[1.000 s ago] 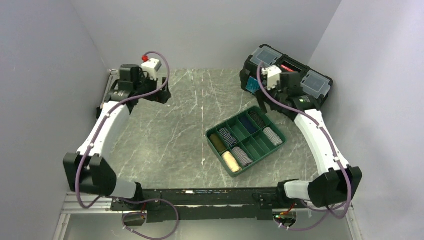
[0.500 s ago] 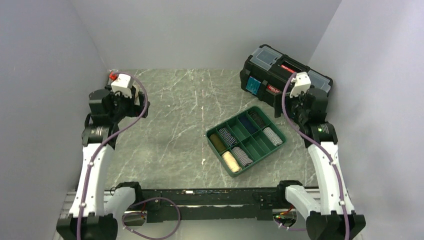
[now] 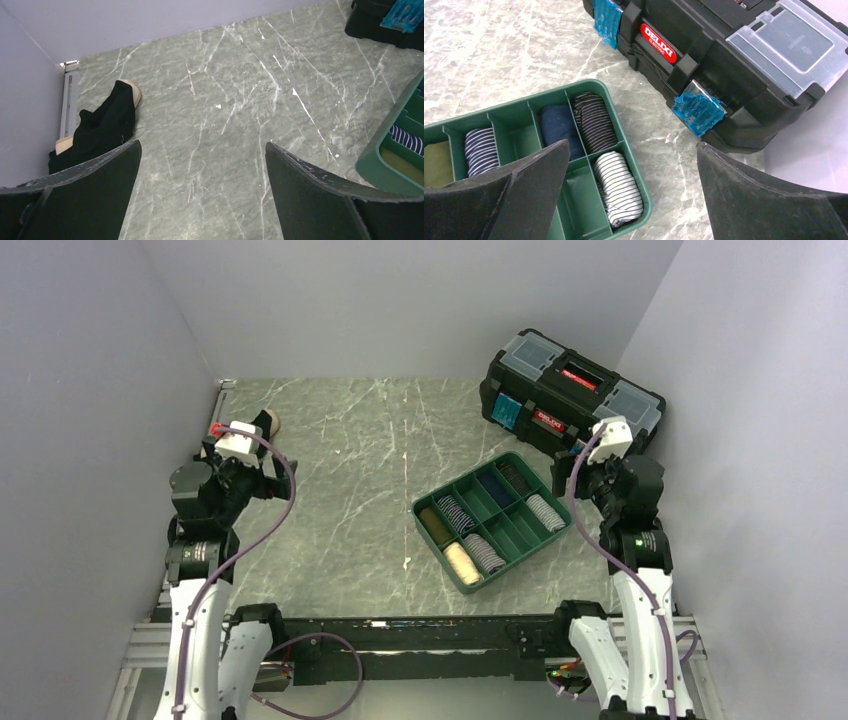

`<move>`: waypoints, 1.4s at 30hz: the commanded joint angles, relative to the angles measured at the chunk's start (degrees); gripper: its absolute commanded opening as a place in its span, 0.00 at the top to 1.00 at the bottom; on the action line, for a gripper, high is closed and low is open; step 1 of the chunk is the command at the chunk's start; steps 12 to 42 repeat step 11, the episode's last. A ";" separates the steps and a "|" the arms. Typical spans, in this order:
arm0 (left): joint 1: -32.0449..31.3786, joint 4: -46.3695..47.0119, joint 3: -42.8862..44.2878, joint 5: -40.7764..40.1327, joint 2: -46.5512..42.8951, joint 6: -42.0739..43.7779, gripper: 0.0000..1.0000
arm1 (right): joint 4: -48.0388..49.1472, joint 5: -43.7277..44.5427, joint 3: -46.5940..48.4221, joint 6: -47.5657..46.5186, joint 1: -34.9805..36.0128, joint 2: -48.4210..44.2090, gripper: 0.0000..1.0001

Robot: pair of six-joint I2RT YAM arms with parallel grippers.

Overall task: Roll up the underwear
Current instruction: Reset both arms

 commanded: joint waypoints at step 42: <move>1.54 7.63 -4.81 5.65 2.01 0.07 0.01 | 3.78 -0.28 -3.27 -3.10 -1.38 -1.78 0.00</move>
